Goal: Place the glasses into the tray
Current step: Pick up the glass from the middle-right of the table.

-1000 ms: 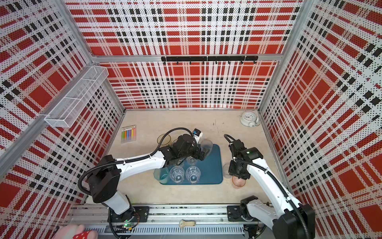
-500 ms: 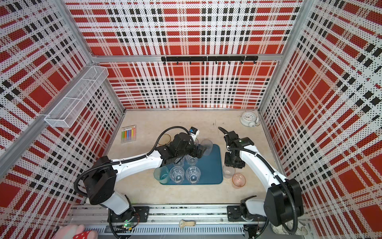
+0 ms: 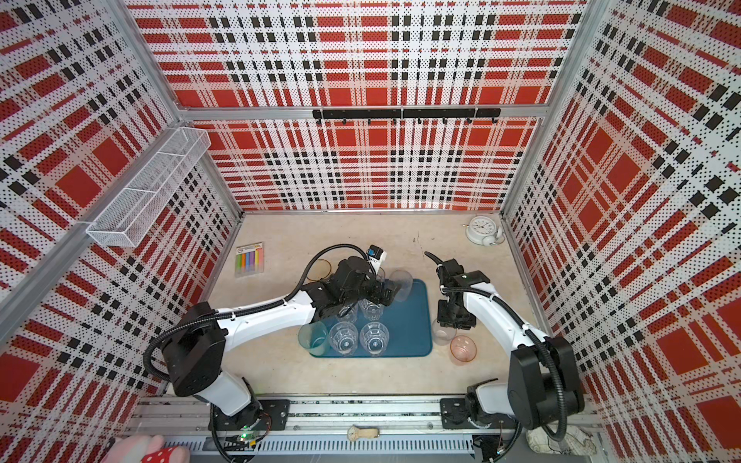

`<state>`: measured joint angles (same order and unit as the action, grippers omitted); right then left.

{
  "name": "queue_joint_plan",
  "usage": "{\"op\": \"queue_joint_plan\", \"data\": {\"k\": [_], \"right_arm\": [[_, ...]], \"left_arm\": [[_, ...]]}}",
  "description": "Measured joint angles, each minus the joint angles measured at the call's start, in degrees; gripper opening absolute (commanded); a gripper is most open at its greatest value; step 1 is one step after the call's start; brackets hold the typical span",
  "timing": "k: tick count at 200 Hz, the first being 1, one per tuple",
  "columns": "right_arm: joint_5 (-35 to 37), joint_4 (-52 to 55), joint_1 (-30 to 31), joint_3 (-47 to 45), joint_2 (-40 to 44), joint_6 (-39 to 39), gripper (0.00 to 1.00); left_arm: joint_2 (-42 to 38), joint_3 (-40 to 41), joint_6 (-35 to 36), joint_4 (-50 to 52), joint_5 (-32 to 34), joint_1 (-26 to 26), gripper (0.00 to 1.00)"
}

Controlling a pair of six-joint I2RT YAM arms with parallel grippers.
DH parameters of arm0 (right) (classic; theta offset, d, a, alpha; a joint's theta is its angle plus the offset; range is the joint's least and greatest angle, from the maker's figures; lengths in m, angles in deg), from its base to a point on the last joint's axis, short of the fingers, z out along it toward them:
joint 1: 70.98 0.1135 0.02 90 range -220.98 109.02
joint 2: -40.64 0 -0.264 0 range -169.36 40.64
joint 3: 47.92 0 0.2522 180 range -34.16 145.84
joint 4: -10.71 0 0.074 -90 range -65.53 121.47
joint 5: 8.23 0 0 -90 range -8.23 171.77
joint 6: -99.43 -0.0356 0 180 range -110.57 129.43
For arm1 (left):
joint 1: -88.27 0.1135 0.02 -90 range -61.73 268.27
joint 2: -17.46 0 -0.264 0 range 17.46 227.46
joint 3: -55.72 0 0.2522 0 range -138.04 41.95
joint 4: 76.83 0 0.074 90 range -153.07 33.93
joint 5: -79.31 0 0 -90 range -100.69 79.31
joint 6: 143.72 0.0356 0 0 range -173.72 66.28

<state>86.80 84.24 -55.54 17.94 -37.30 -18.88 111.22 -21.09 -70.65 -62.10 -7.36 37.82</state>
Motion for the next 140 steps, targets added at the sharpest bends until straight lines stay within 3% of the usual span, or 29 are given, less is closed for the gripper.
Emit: {"op": "queue_joint_plan", "data": {"k": [86,140], "right_arm": [[-0.1,-2.7,-0.1,-0.5,-2.3,0.6,0.14],[0.7,0.6,-0.1,5.0,-2.2,1.5,0.04]], "left_arm": [[0.4,-1.0,-0.6,0.9,0.2,-0.8,0.98],[0.5,-2.2,-0.6,1.1,0.4,-1.1,0.98]]}}
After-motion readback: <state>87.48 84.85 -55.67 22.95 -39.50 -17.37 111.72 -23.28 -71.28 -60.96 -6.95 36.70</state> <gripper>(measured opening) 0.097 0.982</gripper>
